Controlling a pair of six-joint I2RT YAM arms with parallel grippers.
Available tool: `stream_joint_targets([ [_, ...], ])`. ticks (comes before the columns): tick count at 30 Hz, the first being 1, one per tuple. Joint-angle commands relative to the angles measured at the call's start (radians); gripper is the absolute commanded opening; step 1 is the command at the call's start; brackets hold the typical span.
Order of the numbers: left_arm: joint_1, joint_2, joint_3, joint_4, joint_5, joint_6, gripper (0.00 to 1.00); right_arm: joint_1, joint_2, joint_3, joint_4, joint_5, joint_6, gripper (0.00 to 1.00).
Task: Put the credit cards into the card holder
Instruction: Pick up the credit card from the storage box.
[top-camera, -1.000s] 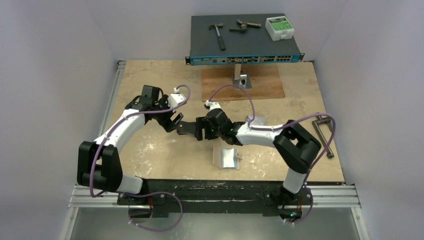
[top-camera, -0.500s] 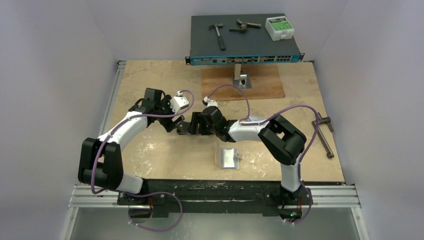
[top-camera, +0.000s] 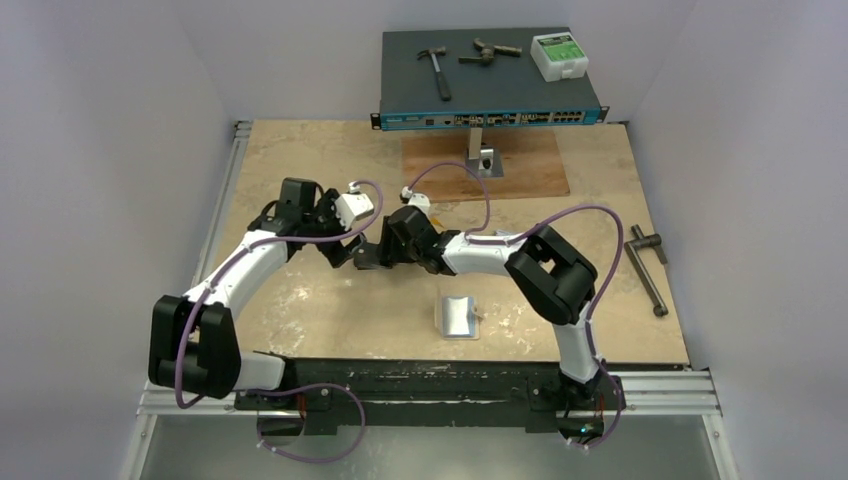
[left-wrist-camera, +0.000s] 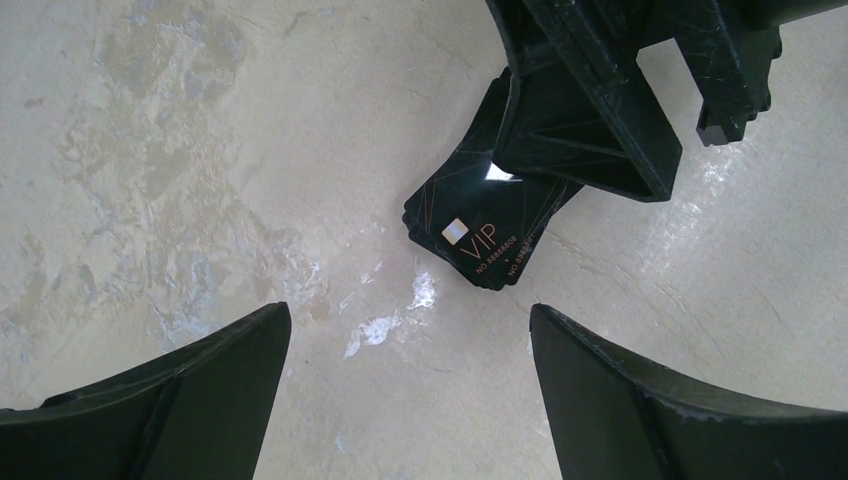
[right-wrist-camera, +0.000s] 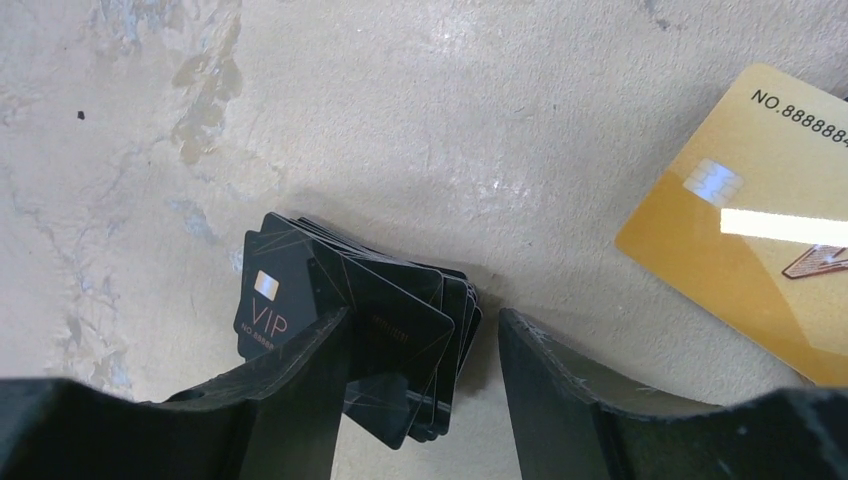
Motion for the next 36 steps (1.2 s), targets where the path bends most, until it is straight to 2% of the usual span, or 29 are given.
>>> stream_joint_targets([
  [1, 0.023, -0.039, 0.015, -0.027, 0.064, -0.019, 0.9, 0.009, 0.019, 0.011, -0.122, 0.061, 0.015, 0.51],
  [14, 0.031, -0.079, 0.012, -0.051, 0.077, -0.039, 0.9, 0.009, -0.086, -0.151, -0.083, 0.065, 0.063, 0.49],
  [22, 0.031, -0.081, 0.013, -0.051, 0.063, -0.044, 0.9, 0.007, -0.131, -0.218, 0.053, -0.004, 0.109, 0.44],
  [27, 0.031, -0.08, 0.013, -0.05, 0.056, -0.05, 0.9, 0.002, -0.153, -0.248, 0.13, -0.036, 0.134, 0.32],
  [31, 0.031, -0.08, 0.015, -0.055, 0.053, -0.053, 0.9, -0.001, -0.167, -0.248, 0.126, -0.037, 0.143, 0.08],
  [36, 0.031, -0.081, 0.024, -0.074, 0.055, -0.058, 0.9, -0.003, -0.192, -0.254, 0.121, -0.045, 0.149, 0.04],
])
